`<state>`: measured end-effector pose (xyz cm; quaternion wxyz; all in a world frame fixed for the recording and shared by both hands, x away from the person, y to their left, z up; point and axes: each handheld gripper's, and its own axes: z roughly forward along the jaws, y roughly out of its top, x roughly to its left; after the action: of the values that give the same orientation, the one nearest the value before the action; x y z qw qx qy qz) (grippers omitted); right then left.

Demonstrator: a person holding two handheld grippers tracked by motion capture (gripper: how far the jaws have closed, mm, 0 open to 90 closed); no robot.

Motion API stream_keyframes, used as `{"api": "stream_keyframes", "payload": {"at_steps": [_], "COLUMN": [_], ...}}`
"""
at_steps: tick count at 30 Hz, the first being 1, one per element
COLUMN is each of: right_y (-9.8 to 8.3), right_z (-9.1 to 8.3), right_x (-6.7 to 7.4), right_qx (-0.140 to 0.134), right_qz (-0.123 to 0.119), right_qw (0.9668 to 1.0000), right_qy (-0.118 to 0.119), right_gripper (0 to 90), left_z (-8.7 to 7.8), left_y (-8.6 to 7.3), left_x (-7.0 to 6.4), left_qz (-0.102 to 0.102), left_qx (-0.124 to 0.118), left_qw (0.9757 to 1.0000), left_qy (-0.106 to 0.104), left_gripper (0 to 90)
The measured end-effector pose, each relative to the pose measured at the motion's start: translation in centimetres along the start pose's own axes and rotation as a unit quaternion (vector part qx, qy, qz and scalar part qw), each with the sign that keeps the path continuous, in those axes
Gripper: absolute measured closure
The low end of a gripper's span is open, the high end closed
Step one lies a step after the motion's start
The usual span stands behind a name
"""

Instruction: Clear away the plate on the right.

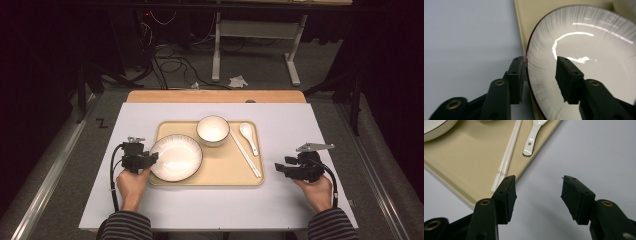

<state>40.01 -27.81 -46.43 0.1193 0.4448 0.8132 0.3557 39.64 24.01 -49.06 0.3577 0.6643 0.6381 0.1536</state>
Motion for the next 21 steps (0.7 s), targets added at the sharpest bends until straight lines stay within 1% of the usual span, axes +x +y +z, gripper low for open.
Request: {"api": "stream_keyframes", "payload": {"at_steps": [1,2,3,4,5,8,9,11,12,14,16,19,21], "right_y": [0.0,0.0,0.0,0.0,0.0,0.0,0.0,0.0,-0.1,-0.1,-0.2,-0.2,-0.2], "right_z": [0.0,0.0,0.0,0.1,0.0,0.1,0.2,0.1,0.1,0.1,0.1,0.2,0.2], "right_x": [0.0,0.0,0.0,0.0,0.0,0.0,0.0,0.0,0.0,-0.1,-0.1,-0.1,0.0], "right_qx": [0.0,-0.002,-0.003,-0.001,0.002,0.004,0.0,0.005,0.0,0.0,0.0,0.003,0.002], "right_qz": [0.0,0.001,0.0,0.002,0.001,-0.001,-0.002,-0.002,-0.002,-0.002,-0.002,-0.005,-0.005], "right_qw": [1.0,1.0,1.0,1.0,1.0,1.0,1.0,1.0,1.0,1.0,1.0,1.0,1.0], "right_qy": [0.0,0.001,0.001,0.001,0.001,0.002,0.002,0.004,0.003,0.002,0.002,0.003,0.003], "right_gripper": [46.4,46.4,46.4,46.4,46.5,46.5,46.5,46.5,46.4,46.4,46.4,46.5,46.5], "left_z": [0.0,0.1,0.2,0.3,0.3,0.5,0.6,0.6,0.6,0.3,-0.1,-0.2,-0.5], "left_y": [0.0,0.0,0.0,0.0,-0.1,-0.1,-0.1,-0.1,-0.1,-0.1,0.0,-0.1,-0.1], "left_x": [0.0,0.0,0.0,-0.1,-0.1,-0.2,-0.2,-0.2,-0.3,-0.3,-0.3,-0.2,-0.4], "left_qz": [0.0,0.002,0.003,0.007,0.012,0.018,0.017,0.019,0.021,0.023,0.019,0.02,0.02], "left_qx": [0.0,0.002,0.003,0.008,0.009,0.018,0.022,0.025,0.029,0.015,-0.001,0.001,-0.006], "left_qw": [1.0,1.0,1.0,0.9999,0.9999,0.9996,0.9995,0.9993,0.9991,0.9994,0.9996,0.9994,0.9995], "left_qy": [0.0,0.001,0.0,0.005,0.007,0.014,0.018,0.02,0.023,0.022,0.019,0.028,0.024], "left_gripper": [55.4,55.4,52.8,50.5,49.6,47.0,46.1,44.6,44.1,43.7,43.5,43.4,43.2]}}
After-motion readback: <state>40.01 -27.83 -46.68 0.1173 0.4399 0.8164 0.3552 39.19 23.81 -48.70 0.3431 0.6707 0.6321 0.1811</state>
